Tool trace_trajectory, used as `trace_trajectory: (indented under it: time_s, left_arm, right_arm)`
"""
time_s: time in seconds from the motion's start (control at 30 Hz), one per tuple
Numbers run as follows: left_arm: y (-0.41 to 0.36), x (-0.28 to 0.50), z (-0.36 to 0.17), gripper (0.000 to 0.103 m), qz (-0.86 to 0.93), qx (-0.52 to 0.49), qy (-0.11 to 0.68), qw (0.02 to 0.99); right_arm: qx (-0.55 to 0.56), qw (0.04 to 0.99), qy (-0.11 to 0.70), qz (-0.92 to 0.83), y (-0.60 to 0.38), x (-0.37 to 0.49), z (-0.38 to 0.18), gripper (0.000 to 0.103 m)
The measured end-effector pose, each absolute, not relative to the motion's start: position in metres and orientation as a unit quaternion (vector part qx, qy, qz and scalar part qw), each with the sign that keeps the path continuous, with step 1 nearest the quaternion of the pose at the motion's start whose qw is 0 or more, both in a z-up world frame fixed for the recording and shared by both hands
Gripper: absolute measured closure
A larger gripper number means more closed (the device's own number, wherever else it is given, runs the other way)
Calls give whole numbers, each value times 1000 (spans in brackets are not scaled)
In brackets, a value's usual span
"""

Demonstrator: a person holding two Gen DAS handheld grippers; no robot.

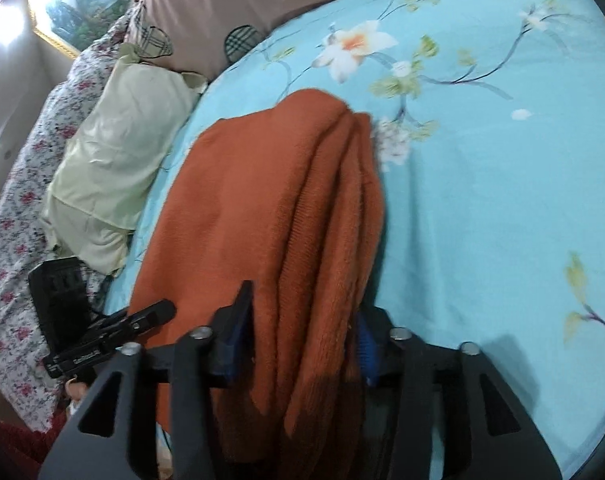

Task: Fold small clothes

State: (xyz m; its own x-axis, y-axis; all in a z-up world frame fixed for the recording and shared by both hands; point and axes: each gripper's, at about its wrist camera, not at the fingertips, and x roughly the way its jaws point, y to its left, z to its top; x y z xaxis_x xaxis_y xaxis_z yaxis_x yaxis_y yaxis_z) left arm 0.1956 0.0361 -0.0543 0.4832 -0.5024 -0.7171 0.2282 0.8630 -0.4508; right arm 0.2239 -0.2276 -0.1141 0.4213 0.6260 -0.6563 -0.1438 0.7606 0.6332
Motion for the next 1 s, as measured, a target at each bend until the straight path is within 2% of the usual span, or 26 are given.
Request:
trace_trajectory:
  time_s: [0.13, 0.23, 0.33, 0.5, 0.57, 0.6, 0.7, 0.8, 1.0]
  left_arm:
    - [33, 190, -48, 57, -203, -128, 458, 856]
    - [41, 179, -39, 57, -189, -115, 450, 865]
    - [53, 166, -26, 58, -176, -116, 430, 878]
    - [46, 148, -3, 59, -252, -131, 393, 875]
    - [35, 147, -6, 59, -270, -115, 396, 870]
    - [29, 151, -10, 59, -272, -106, 408, 865]
    - [27, 158, -28, 62, -261, -99, 437, 855]
    - [30, 158, -21, 64, -269, -101, 432, 855]
    - [22, 155, -28, 64, -277, -80, 441, 850]
  right_arm:
    - [223, 839, 454, 200, -240, 211, -88, 48]
    - [222, 853, 430, 194, -245, 208, -70, 49]
    - [217, 844, 441, 215, -234, 218, -66, 64]
    - [237, 820, 477, 209, -223, 247, -91, 65]
    - [264, 811, 474, 221, -223, 257, -97, 83]
    - [267, 811, 472, 219, -224, 260, -94, 88]
    - [271, 833, 416, 245, -226, 252, -61, 91]
    - [242, 861, 378, 238, -227, 237, -39, 92]
    - [243, 834, 465, 174, -234, 258, -118, 92]
